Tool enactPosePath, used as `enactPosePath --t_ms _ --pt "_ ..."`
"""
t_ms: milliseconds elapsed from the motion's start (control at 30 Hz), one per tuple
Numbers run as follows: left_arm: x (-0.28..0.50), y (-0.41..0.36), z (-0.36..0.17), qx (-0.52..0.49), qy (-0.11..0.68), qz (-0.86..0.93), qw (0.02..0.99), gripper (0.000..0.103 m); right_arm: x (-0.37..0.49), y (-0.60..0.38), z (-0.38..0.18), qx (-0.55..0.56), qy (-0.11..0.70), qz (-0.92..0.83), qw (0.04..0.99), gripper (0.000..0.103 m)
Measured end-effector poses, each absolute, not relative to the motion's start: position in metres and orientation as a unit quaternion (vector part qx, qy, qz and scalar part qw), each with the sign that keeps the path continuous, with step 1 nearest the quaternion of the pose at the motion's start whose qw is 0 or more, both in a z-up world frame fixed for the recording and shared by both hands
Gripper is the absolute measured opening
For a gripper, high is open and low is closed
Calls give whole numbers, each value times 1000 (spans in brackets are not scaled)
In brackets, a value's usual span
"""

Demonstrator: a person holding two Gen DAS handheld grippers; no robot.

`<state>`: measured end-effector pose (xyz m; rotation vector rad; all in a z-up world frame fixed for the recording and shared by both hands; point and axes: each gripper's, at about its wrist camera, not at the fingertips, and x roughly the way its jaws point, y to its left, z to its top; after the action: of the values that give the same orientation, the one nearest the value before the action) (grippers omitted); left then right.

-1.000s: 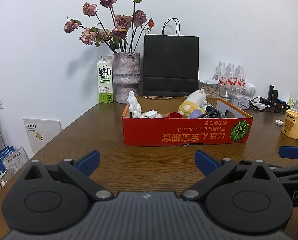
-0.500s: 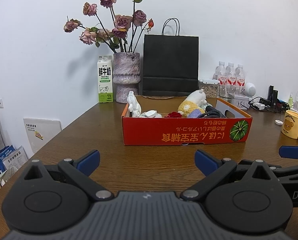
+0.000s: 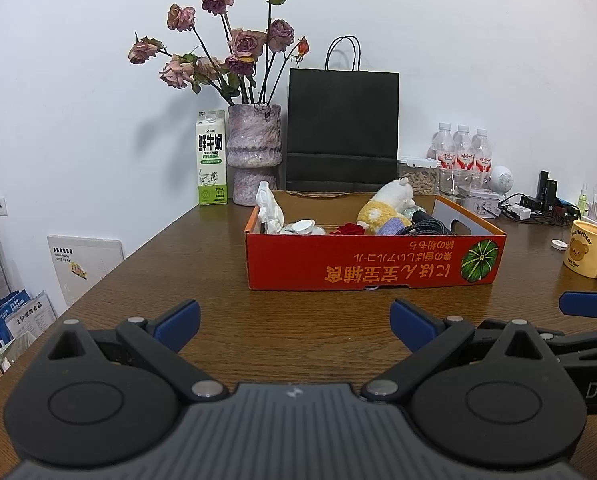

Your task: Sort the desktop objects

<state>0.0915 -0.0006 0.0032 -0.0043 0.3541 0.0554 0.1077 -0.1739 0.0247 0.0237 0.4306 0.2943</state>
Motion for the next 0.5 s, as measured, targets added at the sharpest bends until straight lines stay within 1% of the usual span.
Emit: enactPosePath --t_ms 500 --pt "91 1 3 -3 177 28 984 103 107 -173 24 12 214 146 966 103"
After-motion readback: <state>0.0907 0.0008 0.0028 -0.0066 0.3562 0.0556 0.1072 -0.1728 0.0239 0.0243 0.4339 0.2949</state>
